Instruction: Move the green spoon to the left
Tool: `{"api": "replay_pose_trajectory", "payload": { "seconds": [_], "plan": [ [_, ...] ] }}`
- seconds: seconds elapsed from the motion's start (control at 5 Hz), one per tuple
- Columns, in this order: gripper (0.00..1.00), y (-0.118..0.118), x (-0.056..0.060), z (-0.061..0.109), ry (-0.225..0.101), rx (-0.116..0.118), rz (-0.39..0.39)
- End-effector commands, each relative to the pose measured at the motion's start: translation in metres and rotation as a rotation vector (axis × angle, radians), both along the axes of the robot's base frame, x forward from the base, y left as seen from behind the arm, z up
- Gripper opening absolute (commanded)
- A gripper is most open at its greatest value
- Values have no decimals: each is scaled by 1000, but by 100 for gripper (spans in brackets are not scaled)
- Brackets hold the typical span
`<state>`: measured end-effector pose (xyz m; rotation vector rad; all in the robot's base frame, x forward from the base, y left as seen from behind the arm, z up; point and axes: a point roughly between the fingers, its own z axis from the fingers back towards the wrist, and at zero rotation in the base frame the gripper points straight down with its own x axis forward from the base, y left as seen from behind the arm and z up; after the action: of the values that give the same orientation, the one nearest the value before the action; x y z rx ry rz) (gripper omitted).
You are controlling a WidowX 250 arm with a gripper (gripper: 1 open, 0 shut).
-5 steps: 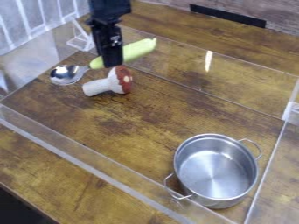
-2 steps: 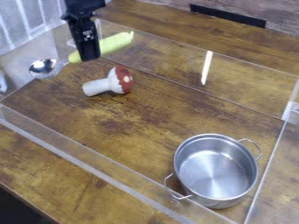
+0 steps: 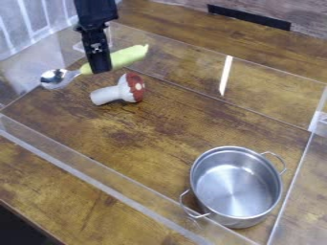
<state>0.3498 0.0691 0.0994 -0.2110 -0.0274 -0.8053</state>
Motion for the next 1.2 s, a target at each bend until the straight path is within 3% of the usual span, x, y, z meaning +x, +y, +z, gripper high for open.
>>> {"api": "replay_pose_trajectory", "payload": {
  "seconds": [0.0, 0.2, 0.4, 0.8, 1.0],
  "plan": [
    [0, 13, 11, 15, -72, 16, -35],
    [0, 13, 20, 8, -75, 9, -100],
    [100, 14, 24, 0, -77, -1, -135],
    [100, 13, 30, -22, -65, -28, -186],
    [0, 16, 31, -27, -62, -38, -192]
  ]
}}
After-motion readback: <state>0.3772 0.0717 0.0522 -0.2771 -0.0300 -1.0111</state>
